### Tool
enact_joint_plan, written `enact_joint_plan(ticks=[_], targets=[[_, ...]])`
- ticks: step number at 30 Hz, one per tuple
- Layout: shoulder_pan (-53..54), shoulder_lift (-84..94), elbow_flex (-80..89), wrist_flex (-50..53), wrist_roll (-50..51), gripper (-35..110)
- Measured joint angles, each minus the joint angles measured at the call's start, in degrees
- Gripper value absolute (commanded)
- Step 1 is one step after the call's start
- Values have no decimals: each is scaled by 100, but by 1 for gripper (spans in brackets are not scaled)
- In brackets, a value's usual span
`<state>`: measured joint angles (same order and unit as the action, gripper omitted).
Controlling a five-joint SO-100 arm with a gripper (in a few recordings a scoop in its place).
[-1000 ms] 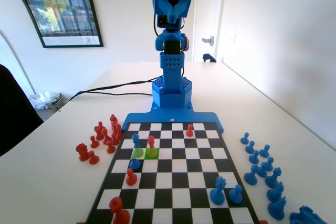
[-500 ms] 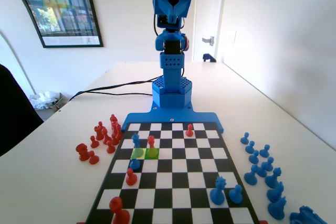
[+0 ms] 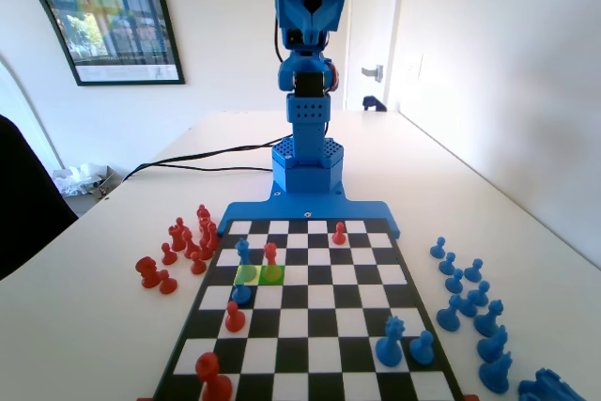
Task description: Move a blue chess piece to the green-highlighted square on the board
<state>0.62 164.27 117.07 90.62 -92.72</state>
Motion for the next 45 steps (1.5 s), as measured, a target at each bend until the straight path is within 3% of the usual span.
enact_joint_plan(ticks=[8,18,27,45], targets=[[387,-1617,-1661,835,334,9],[1274,-3762,-2487,747,765,6],[1705,-5115,-2382,79,1872,8],[1600,-5555,-246,-1617,3674,10]])
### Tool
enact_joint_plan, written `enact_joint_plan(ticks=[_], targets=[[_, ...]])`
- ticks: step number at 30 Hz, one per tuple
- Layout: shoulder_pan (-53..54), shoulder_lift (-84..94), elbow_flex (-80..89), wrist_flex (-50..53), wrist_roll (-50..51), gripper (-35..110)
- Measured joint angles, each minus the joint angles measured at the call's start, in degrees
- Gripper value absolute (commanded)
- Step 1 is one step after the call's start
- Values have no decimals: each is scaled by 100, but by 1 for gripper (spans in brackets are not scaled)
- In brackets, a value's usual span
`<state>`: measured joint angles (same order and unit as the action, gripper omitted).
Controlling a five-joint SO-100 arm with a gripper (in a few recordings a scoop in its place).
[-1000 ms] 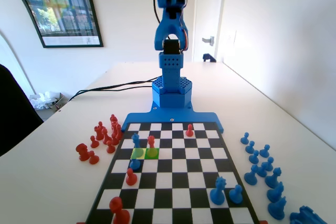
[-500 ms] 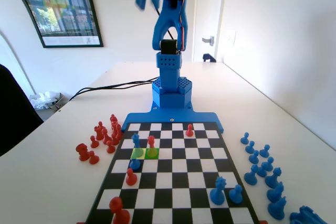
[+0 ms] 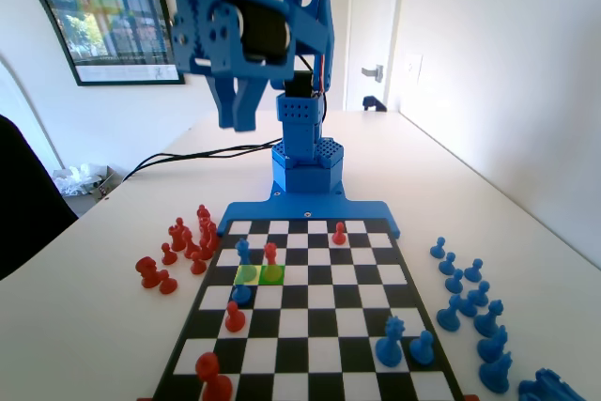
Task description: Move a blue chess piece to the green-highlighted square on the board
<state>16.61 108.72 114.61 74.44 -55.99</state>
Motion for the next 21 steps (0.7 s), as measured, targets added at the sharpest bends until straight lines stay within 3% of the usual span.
enact_joint_plan(ticks=[21], targets=[[-62,-1011,580,-1266,844,11]])
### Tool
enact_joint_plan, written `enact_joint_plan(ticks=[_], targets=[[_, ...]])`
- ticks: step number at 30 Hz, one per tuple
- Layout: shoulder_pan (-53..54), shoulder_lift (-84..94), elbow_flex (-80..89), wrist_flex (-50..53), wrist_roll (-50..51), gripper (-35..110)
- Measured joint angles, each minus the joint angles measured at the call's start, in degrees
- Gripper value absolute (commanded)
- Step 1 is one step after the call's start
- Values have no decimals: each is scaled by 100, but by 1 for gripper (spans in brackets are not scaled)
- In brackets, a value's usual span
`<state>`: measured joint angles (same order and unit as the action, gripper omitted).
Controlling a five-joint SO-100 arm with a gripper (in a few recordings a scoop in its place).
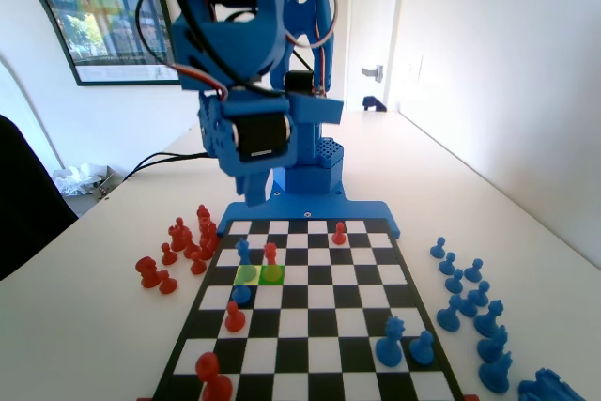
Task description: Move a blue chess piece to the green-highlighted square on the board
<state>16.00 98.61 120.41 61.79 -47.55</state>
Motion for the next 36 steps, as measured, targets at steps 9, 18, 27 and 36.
enact_joint_plan(ticks=[9,18,27,36], targets=[[-105,-360,62,-290,123,11],[-97,-738,-35,-554,88,11],[-132,-923,-35,-844,105,11],[-316,-949,114,-1063,220,11]])
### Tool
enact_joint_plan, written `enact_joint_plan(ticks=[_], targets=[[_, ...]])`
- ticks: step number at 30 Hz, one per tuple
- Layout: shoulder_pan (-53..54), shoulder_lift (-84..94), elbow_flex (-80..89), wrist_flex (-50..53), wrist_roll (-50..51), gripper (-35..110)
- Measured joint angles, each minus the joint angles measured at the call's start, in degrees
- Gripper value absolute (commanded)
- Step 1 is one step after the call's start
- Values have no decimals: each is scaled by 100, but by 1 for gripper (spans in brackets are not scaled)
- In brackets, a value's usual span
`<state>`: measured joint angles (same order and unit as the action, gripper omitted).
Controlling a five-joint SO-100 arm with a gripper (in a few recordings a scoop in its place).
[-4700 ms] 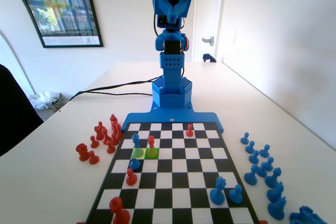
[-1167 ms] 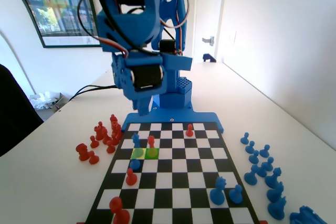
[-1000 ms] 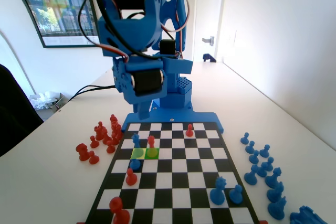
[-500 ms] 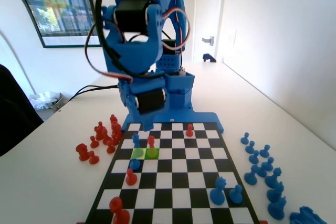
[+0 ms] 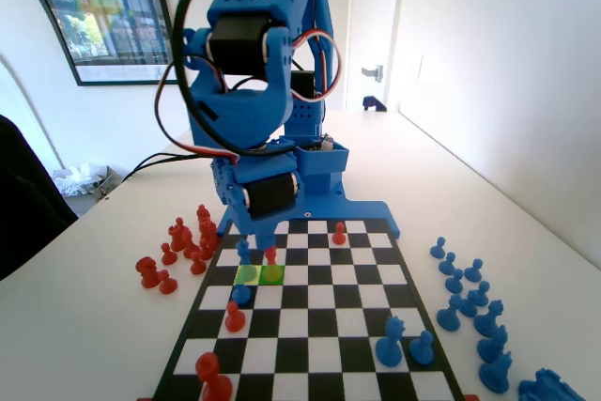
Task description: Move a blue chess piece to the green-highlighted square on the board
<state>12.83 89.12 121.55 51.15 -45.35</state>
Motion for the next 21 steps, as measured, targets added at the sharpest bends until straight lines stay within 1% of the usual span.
enact_joint_plan(ticks=[6,16,21], targets=[[-114,0,105,-53,0,11],[0,-176,211,-308,0,11],[18,-237,211,-264,0,11]])
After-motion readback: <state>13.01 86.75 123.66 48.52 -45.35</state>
